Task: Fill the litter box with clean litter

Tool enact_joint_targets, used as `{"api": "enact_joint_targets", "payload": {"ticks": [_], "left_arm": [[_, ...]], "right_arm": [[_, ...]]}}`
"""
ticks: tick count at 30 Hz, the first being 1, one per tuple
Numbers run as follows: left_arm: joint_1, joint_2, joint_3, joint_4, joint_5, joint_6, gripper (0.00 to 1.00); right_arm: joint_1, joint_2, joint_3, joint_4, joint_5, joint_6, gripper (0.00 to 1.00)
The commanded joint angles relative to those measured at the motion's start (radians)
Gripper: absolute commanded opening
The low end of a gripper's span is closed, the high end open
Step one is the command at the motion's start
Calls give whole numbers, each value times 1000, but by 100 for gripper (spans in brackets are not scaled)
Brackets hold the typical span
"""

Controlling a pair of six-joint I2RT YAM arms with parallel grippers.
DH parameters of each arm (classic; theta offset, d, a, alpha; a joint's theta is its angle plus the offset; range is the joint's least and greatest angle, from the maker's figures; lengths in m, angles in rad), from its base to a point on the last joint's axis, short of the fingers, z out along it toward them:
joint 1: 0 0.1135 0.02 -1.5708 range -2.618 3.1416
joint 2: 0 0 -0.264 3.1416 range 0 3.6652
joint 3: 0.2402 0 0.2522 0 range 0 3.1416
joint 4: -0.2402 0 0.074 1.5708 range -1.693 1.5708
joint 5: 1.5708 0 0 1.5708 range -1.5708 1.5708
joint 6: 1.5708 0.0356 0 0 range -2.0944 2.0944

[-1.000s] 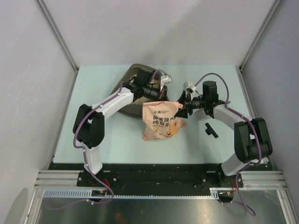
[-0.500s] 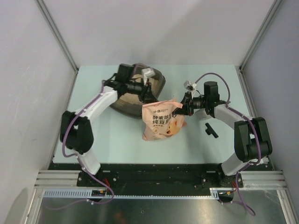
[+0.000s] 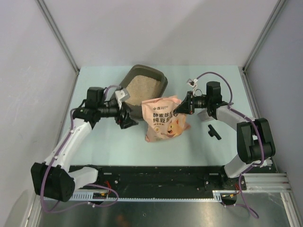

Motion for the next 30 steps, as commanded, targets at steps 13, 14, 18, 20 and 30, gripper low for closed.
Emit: {"api": "enact_joint_targets", "payload": {"ticks": [13, 14, 18, 20, 30], "left_arm": [[-191, -1, -106, 365, -45, -142, 100], [-204, 7, -101, 381, -42, -168, 100], [-295, 56, -95, 451, -51, -216, 100], [-307, 78, -90, 479, -57, -266, 100], [-243, 185, -98, 691, 68, -563, 59]], "right_arm": [[-2, -75, 47, -190, -16, -113, 2], [-5, -77, 47, -188, -18, -118, 3], [-26, -86, 45, -185, -36, -124, 3], [-43, -97, 47, -180, -47, -118, 3], [-68, -94, 44, -183, -119, -93, 1]]}}
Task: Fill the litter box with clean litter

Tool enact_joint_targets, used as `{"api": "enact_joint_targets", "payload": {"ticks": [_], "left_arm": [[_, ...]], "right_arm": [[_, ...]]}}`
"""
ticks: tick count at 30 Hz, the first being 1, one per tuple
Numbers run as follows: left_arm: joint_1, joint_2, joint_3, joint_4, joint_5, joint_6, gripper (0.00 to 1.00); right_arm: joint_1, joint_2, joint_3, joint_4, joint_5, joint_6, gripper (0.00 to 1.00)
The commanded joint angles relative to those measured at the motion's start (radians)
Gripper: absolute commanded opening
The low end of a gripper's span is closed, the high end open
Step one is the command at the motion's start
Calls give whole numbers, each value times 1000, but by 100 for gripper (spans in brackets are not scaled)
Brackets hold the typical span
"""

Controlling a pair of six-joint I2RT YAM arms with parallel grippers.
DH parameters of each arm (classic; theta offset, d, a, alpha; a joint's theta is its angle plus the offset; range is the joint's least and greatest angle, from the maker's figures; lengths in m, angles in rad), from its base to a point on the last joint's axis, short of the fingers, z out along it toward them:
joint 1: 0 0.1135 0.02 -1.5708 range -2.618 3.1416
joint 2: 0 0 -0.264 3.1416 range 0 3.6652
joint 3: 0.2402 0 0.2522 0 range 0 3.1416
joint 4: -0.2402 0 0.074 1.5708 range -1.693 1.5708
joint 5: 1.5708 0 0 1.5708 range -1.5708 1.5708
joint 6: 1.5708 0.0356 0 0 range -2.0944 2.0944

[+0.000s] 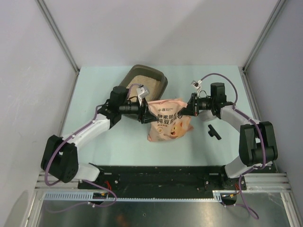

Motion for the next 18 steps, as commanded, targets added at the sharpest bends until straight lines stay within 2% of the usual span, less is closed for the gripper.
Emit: {"api": "enact_joint_targets", "payload": {"ticks": [1, 2, 3, 4, 5, 12, 18], "left_arm": [[26, 13, -4, 127, 93, -231, 53], [30, 14, -14, 144, 114, -249, 41], [38, 17, -24, 152, 122, -268, 34], [42, 20, -44, 156, 128, -301, 23], [49, 20, -52, 159, 131, -318, 0], [165, 11, -107, 150, 148, -484, 0], [204, 50, -48, 84, 153, -502, 0]], "right_arm": [[-7, -52, 42, 27, -93, 33, 0], [-2, -52, 40, 31, -100, 37, 0], [-4, -50, 40, 45, -118, 48, 0], [-2, -49, 39, 57, -126, 68, 0], [-1, -49, 37, 70, -135, 99, 0], [-33, -24, 39, 79, -231, 183, 0], [-44, 19, 39, 41, -305, 220, 0]]}}
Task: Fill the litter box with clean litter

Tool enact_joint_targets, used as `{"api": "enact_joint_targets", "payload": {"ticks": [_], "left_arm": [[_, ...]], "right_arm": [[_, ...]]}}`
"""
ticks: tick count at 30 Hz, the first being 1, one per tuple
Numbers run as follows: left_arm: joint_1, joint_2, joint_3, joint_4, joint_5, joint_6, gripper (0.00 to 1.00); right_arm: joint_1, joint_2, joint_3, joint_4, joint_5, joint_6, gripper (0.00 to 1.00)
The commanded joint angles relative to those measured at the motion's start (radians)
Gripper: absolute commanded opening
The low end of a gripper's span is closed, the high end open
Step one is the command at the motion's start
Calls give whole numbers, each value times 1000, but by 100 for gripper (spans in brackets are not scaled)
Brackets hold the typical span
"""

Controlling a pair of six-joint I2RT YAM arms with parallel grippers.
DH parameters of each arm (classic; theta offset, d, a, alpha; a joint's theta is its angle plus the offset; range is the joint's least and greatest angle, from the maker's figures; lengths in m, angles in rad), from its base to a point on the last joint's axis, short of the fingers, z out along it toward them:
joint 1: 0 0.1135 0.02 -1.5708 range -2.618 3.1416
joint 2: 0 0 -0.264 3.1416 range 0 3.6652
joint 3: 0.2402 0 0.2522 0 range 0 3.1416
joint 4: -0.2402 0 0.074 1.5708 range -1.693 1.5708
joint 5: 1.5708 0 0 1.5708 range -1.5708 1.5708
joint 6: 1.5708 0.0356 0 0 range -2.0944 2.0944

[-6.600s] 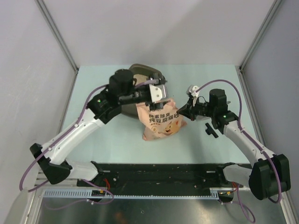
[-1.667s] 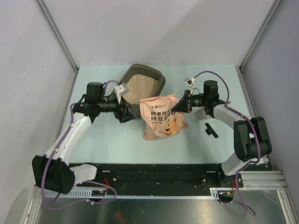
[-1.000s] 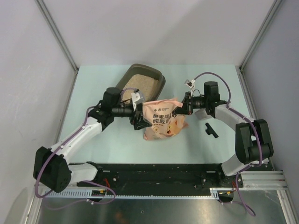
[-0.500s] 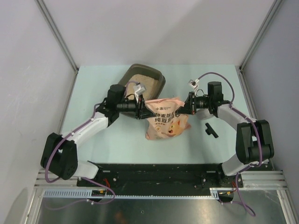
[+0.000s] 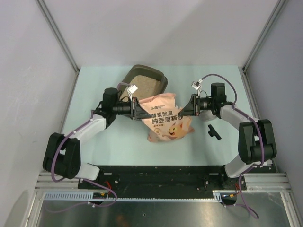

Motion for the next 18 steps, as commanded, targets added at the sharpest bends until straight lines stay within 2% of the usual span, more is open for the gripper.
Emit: {"api": "enact_joint_targets", "payload": {"ticks": [1, 5, 6, 7, 8, 13, 18], "left_arm": [[36, 26, 55, -48, 9, -81, 0], [22, 66, 72, -38, 16, -93, 0], [23, 77, 74, -37, 18, -99, 5], [23, 83, 74, -25, 19, -102, 15], [22, 95, 71, -13, 35, -108, 16], [11, 106, 51, 43, 49, -127, 15], [10, 110, 58, 55, 41, -137, 9]], "right_arm": [[-17, -1, 39, -4, -202, 63, 0], [12, -14, 39, -104, -167, 0, 0], [17, -24, 37, -116, -147, -9, 0], [20, -31, 39, -129, -121, -39, 1], [26, -42, 39, -147, -78, -53, 3], [45, -45, 25, -83, 7, -24, 22], [65, -28, -10, 127, 33, 132, 36]]}}
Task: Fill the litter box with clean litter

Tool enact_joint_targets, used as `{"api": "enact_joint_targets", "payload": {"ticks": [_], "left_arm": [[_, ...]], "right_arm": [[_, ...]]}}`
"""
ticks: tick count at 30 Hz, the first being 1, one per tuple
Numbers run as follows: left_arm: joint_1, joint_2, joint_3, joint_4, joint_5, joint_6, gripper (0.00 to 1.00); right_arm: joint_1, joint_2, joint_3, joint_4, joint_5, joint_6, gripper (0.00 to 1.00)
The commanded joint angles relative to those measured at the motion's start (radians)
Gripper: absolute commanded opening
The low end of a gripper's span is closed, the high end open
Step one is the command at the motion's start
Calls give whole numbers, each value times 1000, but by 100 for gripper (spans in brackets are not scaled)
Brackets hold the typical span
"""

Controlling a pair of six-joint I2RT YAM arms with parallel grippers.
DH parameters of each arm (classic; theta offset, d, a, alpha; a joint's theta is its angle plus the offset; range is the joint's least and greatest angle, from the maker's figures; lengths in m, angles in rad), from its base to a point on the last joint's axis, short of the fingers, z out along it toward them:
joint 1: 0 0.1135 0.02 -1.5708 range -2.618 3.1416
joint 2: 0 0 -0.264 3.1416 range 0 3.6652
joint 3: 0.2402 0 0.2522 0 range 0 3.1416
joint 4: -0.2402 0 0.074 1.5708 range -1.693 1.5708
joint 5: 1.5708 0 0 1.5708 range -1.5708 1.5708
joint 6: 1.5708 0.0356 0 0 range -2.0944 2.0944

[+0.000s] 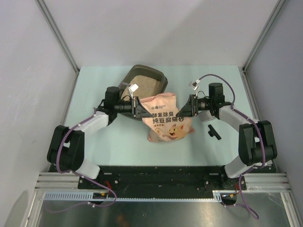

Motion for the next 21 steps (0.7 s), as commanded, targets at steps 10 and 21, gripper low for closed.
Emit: {"api": "enact_joint_targets", "payload": {"ticks": [10, 21], "left_arm": [[3, 13, 30, 50, 8, -27, 3], [12, 48, 47, 50, 126, -153, 0]], "right_arm": [[49, -35, -80, 278, 33, 220, 31], [-66, -6, -120, 699, -19, 863, 0]]}}
